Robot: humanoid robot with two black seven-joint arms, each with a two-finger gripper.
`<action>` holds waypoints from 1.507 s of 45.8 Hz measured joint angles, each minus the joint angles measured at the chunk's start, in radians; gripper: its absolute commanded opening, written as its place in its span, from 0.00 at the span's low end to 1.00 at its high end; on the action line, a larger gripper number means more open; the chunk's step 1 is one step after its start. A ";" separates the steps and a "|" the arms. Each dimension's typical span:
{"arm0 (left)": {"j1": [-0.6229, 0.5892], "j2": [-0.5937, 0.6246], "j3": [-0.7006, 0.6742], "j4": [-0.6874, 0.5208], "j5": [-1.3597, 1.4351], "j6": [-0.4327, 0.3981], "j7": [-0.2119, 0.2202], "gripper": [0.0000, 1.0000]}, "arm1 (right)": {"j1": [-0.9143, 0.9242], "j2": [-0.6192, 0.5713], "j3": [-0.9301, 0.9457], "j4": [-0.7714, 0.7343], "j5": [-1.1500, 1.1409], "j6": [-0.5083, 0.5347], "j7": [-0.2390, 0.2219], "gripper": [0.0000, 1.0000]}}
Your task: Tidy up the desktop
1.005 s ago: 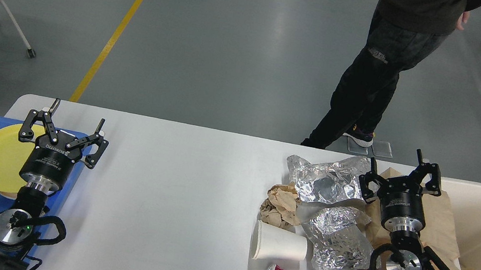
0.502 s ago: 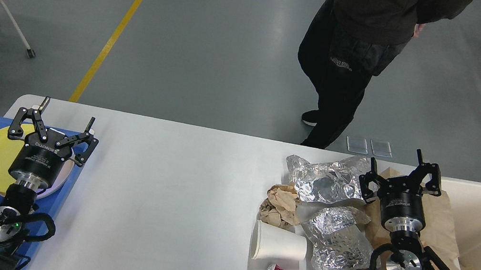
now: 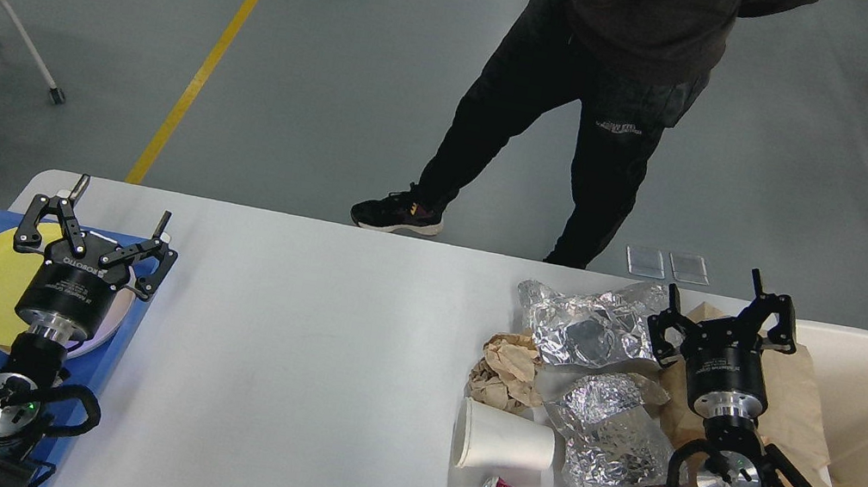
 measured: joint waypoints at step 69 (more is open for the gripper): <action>0.000 0.000 0.000 0.000 0.000 0.000 0.000 0.97 | -0.060 -0.229 -0.049 0.002 0.087 0.100 -0.028 1.00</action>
